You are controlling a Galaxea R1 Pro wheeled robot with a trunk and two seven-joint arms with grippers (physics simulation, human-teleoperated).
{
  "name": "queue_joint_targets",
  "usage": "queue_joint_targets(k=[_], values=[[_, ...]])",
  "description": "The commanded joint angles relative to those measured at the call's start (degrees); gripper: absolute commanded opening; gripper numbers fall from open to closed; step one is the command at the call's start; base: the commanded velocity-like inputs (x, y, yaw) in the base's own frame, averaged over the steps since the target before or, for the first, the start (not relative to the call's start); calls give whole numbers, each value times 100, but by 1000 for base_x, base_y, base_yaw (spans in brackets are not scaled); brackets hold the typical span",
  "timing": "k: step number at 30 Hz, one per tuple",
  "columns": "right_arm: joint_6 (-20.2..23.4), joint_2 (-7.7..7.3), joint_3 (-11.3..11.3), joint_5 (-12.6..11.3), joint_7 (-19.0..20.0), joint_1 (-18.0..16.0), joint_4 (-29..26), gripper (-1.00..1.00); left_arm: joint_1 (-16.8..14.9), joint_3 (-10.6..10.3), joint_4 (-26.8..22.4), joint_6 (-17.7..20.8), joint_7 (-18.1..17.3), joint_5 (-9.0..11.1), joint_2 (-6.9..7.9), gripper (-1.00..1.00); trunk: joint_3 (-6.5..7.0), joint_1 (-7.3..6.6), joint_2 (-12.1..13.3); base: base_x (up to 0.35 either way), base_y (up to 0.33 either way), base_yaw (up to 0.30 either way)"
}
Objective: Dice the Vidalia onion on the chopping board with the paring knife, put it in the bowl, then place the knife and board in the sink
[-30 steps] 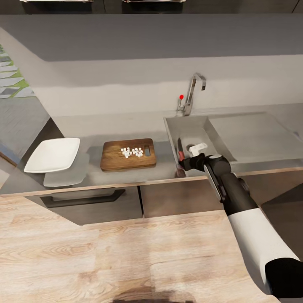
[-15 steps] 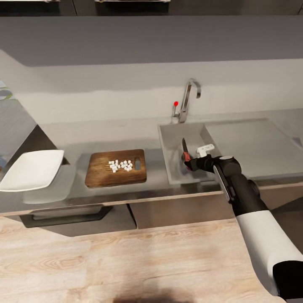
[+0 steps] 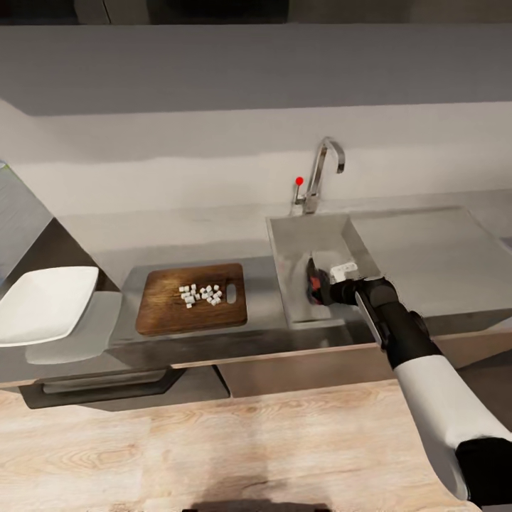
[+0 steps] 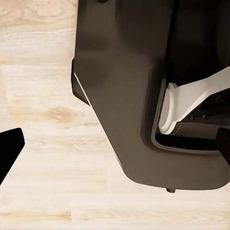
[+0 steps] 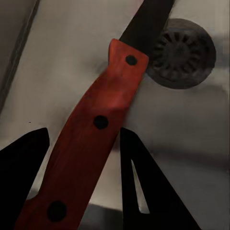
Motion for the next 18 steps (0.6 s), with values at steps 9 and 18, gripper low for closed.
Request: queue_joint_targets(k=[9, 18], values=[[-97, -4, 11, 61, 39, -8, 303, -100, 3, 35, -10, -4, -30, -9, -7, 100, -89, 3, -11, 0, 0, 0], [-391, -11, 11, 59, 34, 0, 253, 100, 3, 35, -1, 1, -29, -9, -6, 100, -98, 3, -11, 0, 0, 0]])
